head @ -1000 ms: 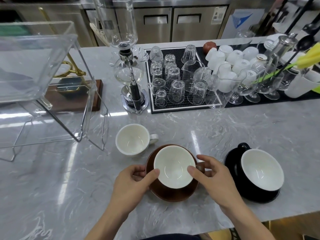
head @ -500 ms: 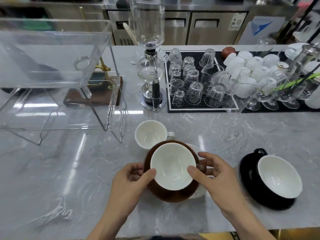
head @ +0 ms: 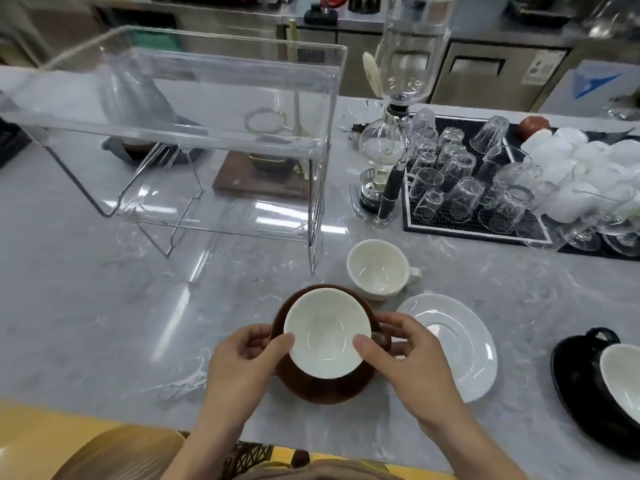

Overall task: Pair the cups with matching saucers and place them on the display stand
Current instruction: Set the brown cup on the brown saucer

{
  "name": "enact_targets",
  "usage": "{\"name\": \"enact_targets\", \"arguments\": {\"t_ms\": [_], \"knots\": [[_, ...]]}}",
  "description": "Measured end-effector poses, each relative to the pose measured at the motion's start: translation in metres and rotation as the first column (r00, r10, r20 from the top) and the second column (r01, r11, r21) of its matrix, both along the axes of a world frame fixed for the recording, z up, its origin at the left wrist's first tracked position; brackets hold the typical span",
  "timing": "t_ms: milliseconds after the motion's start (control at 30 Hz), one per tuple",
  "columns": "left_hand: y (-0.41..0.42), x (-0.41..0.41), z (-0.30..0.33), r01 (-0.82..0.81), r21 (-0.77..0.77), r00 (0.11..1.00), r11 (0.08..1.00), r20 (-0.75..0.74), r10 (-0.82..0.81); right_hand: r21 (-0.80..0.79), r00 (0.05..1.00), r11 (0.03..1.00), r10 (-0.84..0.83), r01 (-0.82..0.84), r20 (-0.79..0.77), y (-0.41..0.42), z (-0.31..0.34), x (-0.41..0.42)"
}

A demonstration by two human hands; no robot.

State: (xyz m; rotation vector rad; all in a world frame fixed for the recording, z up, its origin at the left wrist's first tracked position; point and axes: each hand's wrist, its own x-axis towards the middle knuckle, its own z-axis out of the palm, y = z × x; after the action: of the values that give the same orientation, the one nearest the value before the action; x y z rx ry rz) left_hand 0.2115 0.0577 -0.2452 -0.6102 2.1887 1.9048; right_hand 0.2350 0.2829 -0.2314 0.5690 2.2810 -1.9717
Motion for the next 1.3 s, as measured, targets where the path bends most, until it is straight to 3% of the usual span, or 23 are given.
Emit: {"name": "enact_targets", "arguments": {"t_ms": [367,1300], "knots": [[-0.037,-0.005,-0.01,-0.013,-0.069,1.0,0.998,-0.011,0.012,0.061,0.996,0.998,0.022,-0.027,0.082,-0.045,-0.012,-0.007],[-0.049,-0.015,-0.029,0.02,-0.032,0.999,0.999,0.037,-0.019,0.141,0.989,0.99,-0.003,-0.018,0.145,-0.052,-0.015,-0.012]]}}
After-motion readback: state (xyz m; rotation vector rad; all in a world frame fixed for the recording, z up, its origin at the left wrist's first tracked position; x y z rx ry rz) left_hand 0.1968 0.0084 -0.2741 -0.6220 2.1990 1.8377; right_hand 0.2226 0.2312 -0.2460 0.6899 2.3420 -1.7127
